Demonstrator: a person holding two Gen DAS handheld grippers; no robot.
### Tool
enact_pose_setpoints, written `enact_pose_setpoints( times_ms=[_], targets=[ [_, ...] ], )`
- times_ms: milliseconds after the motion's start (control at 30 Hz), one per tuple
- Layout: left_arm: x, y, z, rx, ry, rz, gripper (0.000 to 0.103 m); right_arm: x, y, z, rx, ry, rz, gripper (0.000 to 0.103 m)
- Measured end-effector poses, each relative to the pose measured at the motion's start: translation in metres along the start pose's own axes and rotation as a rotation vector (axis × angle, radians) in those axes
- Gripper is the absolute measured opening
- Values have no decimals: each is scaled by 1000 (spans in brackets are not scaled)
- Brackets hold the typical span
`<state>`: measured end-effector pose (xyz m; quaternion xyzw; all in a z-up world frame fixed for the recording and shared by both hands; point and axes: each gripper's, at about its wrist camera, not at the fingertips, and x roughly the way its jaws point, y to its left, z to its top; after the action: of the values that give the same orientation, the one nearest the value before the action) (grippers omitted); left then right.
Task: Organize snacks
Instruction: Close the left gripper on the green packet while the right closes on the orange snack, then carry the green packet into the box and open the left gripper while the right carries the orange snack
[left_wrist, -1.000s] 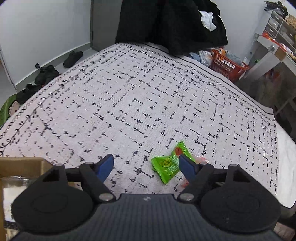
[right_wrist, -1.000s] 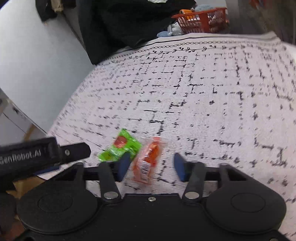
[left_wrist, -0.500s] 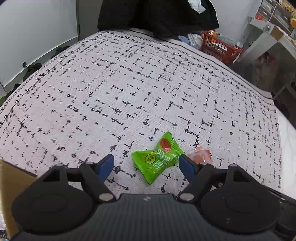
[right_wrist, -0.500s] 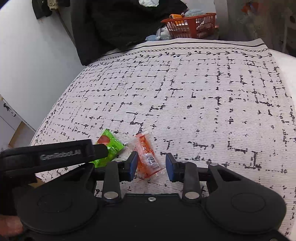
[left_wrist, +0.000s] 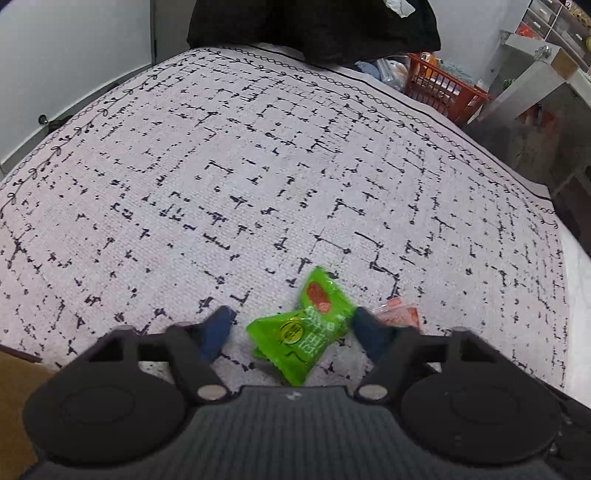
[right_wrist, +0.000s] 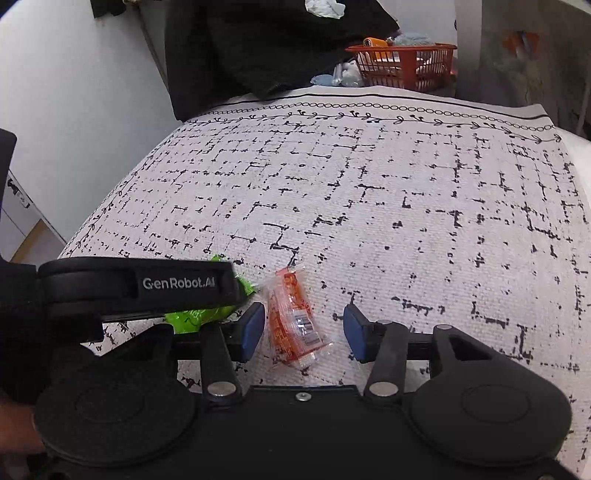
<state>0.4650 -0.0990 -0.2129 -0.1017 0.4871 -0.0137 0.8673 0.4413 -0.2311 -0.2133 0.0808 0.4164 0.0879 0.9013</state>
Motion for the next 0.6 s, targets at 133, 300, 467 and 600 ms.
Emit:
enact_pose_setpoints(
  times_ms=[133,300,467,600],
  targets=[
    [-4,4,0,-29,1,-18,33,4,3,-1,-23,-10,-4,48],
    [-15,6,-3,-28,-2,-17,29,3,7,-2,-43,7,28,27],
    [-33,9,-6,-39,-18,-12,29,-4,6,-3,-15,13,66,25],
    [-55,12,-6,-50,-38,-16,29,-14,8,-2,1,-8,83,25]
  ],
)
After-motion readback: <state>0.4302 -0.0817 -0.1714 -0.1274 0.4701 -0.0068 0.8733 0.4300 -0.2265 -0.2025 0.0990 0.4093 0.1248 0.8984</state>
